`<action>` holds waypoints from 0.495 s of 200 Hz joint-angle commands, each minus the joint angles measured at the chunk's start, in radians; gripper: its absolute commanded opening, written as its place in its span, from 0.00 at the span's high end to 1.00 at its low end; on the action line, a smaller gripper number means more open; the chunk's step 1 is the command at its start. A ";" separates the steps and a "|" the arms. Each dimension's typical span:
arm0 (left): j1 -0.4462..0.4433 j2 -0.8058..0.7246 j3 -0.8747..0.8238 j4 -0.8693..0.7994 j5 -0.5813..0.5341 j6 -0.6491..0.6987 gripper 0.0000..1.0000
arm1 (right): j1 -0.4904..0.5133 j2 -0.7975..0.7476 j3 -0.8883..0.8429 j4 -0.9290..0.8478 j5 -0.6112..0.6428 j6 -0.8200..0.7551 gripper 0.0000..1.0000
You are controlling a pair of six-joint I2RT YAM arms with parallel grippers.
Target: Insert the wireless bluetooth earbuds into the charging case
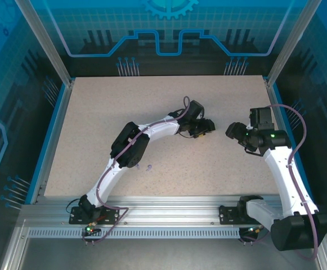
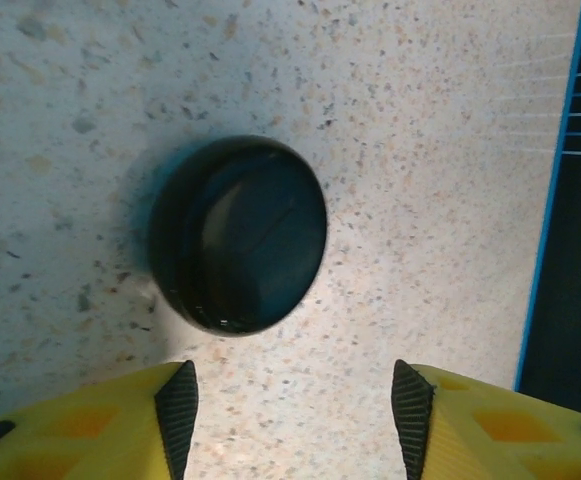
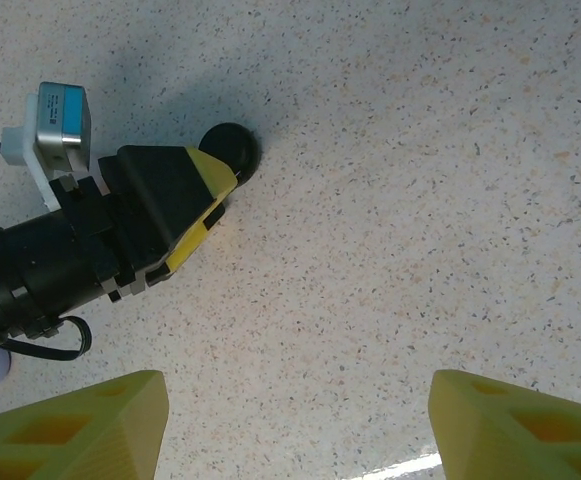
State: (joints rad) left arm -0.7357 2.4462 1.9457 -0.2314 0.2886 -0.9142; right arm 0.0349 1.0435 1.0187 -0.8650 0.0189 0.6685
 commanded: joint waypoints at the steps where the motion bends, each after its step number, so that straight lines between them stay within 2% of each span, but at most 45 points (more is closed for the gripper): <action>1: -0.005 -0.020 0.035 -0.093 -0.047 0.072 0.40 | -0.025 -0.014 0.014 -0.020 -0.016 -0.020 0.29; 48: -0.006 -0.119 0.033 -0.175 -0.155 0.201 0.33 | -0.049 -0.020 0.007 -0.020 -0.033 -0.043 0.27; 85: -0.006 -0.228 -0.001 -0.213 -0.231 0.296 0.30 | -0.064 -0.033 -0.005 -0.017 -0.038 -0.060 0.21; 90: -0.006 -0.243 -0.011 -0.214 -0.243 0.305 0.23 | -0.066 -0.033 -0.006 -0.016 -0.039 -0.063 0.19; 99: -0.007 -0.273 -0.028 -0.219 -0.263 0.321 0.20 | -0.068 -0.035 -0.008 -0.016 -0.039 -0.070 0.18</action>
State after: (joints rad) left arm -0.7361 2.2978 1.9457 -0.4049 0.1074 -0.6888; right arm -0.0109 1.0298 1.0187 -0.8673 -0.0044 0.6270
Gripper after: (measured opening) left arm 0.758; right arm 0.802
